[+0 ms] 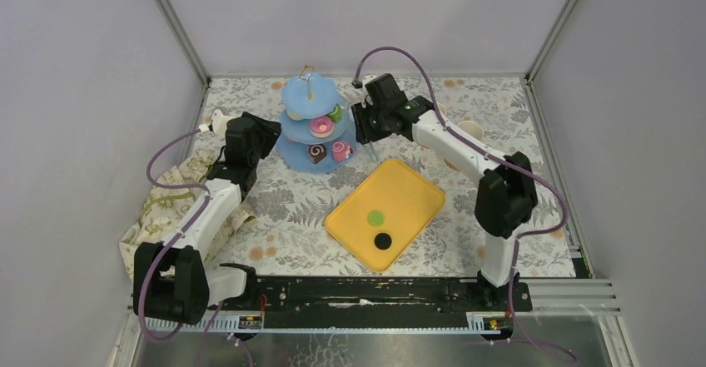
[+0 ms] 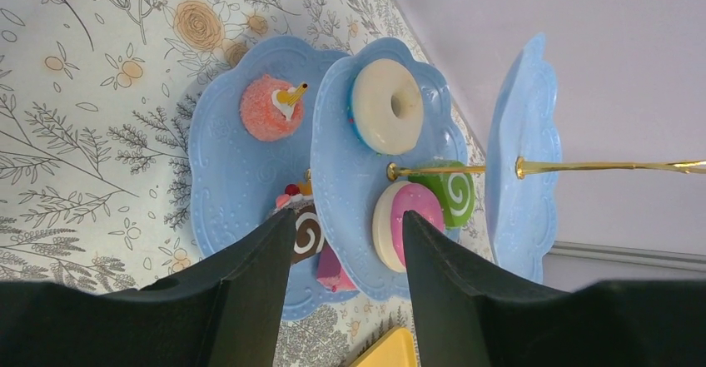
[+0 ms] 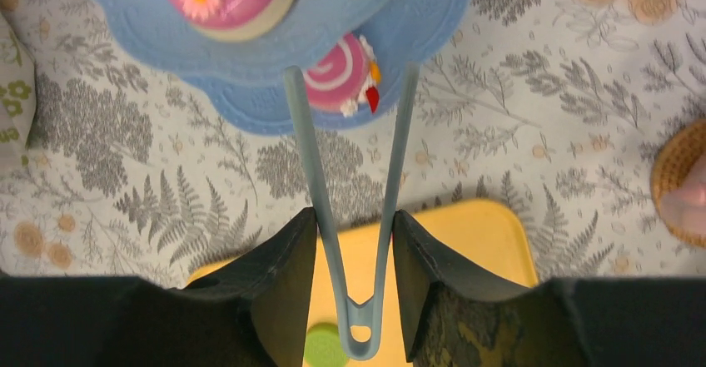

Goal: Serve the afternoon tea
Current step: Place the desert on the desert table, then adjust the clamp on the tray.

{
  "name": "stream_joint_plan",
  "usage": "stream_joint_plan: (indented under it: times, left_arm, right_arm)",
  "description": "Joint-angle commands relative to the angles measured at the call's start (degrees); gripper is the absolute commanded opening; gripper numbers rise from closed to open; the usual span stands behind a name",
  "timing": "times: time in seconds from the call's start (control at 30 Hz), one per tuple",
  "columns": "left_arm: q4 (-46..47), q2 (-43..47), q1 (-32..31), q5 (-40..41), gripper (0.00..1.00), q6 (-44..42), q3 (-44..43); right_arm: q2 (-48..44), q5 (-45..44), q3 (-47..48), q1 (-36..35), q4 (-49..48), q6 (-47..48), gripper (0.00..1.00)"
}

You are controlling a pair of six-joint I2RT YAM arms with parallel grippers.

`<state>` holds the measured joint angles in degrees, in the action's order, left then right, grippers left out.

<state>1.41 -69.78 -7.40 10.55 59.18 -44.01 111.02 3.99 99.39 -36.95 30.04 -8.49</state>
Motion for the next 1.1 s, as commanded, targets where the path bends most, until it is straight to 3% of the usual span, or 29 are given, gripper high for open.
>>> stream_joint_plan:
  times: [0.0, 0.23, 0.53, 1.07]
  left_arm:
    - [-1.7, 3.21, -0.35, 0.53, 0.58, -2.2, -0.75]
    - [-4.14, 7.13, -3.52, -0.71, 0.58, -3.74, 0.46]
    - [-5.23, 11.9, -8.25, -1.63, 0.58, -3.88, 3.26]
    - [-5.81, 16.57, -12.63, -1.44, 0.58, -5.12, 5.9]
  right_arm:
    - [-10.11, -2.58, -8.48, -1.8, -4.66, -1.34, 0.44]
    - [-23.51, -4.31, -30.03, -3.21, -8.28, -4.13, 0.44]
    - [-33.5, -7.69, -45.53, -6.37, -6.18, -8.44, 0.44]
    - [-24.27, -9.53, -51.6, -6.31, -12.9, -12.44, 0.46]
